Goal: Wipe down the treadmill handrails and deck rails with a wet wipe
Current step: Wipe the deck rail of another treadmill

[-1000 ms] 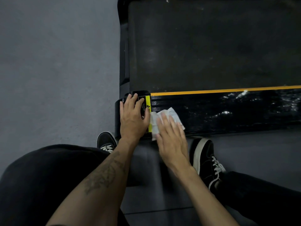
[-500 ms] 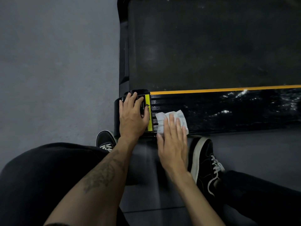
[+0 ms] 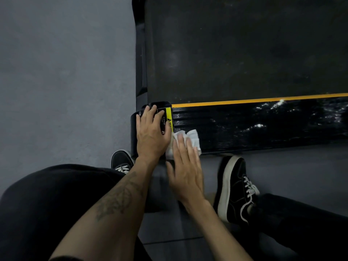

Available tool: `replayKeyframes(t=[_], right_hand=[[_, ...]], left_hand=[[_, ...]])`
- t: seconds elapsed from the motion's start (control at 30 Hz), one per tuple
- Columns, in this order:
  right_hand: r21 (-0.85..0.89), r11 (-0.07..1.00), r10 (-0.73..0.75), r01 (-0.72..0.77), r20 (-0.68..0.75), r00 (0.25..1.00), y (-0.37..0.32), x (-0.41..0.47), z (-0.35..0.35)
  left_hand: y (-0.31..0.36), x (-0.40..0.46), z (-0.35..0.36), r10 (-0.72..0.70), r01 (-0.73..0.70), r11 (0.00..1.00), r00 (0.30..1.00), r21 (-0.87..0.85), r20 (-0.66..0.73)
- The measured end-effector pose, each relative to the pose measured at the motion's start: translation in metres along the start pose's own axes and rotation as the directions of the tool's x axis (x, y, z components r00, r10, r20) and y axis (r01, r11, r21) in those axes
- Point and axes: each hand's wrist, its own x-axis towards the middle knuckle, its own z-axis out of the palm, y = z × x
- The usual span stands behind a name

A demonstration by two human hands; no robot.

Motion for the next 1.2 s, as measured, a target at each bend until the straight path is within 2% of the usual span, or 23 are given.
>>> replayKeyframes(t=[0.07, 0.1, 0.27, 0.3, 0.37, 0.47, 0.63, 0.7, 0.77, 0.83, 0.93, 1.0, 1.07, 1.2], right_hand=[[-0.073, 0.992, -0.102, 0.103, 0.017, 0.995, 0.015, 0.0, -0.004], [-0.081, 0.991, -0.104, 0.105, 0.017, 0.994, 0.024, -0.001, -0.007], [0.0, 0.99, 0.14, -0.14, -0.046, 0.989, 0.02, -0.005, -0.009], [0.012, 0.992, 0.124, -0.123, -0.036, 0.992, 0.012, -0.004, -0.006], [-0.008, 1.0, 0.0, 0.0, 0.001, 1.0, 0.006, -0.004, -0.003], [-0.088, 0.988, -0.128, 0.13, 0.027, 0.991, 0.03, -0.006, -0.012], [-0.054, 0.991, 0.121, -0.122, -0.018, 0.992, 0.04, -0.012, -0.022], [-0.035, 0.997, 0.073, -0.073, 0.009, 0.997, 0.029, -0.01, -0.017], [-0.083, 0.995, -0.051, 0.054, 0.041, 0.998, 0.029, -0.01, -0.016], [-0.14, 0.983, -0.115, 0.121, 0.048, 0.992, 0.042, -0.01, -0.021], [-0.105, 0.994, 0.023, -0.023, -0.006, 1.0, 0.055, -0.011, -0.028], [-0.064, 0.988, 0.14, -0.143, -0.038, 0.989, 0.047, -0.01, -0.027], [-0.039, 0.984, 0.174, -0.175, -0.027, 0.984, 0.036, -0.009, -0.023], [-0.143, 0.989, -0.034, 0.039, 0.038, 0.999, 0.046, -0.01, -0.024]], left_hand=[[0.0, 0.0, 0.0, 0.0, 0.0, 1.0, 1.0, 0.003, 0.003], [0.0, 0.0, 0.0, 0.003, -0.003, 1.0, 1.0, 0.001, -0.003], [-0.001, 0.0, 0.0, 0.007, -0.008, 1.0, 1.0, 0.014, 0.009], [0.0, 0.0, 0.0, 0.007, -0.007, 1.0, 1.0, 0.011, 0.001], [0.0, 0.0, 0.0, 0.012, -0.012, 1.0, 1.0, 0.008, -0.012], [0.001, 0.0, -0.001, 0.01, -0.01, 1.0, 1.0, 0.014, -0.003], [0.003, 0.001, -0.003, 0.015, -0.015, 1.0, 1.0, 0.019, 0.004], [0.002, 0.0, -0.003, 0.02, -0.021, 0.999, 1.0, 0.031, 0.008], [0.002, 0.0, -0.002, 0.045, -0.046, 0.998, 0.999, 0.052, 0.018], [0.003, 0.0, -0.001, 0.1, -0.1, 0.992, 0.995, 0.074, 0.016], [0.004, -0.002, 0.0, 0.194, -0.201, 0.973, 0.978, 0.114, 0.071], [0.003, -0.002, 0.0, 0.204, -0.217, 0.967, 0.973, 0.135, 0.107], [0.006, 0.0, 0.0, 0.186, -0.201, 0.968, 0.977, 0.148, 0.107], [0.026, 0.004, 0.006, 0.075, -0.09, 0.984, 0.992, 0.152, 0.103]])
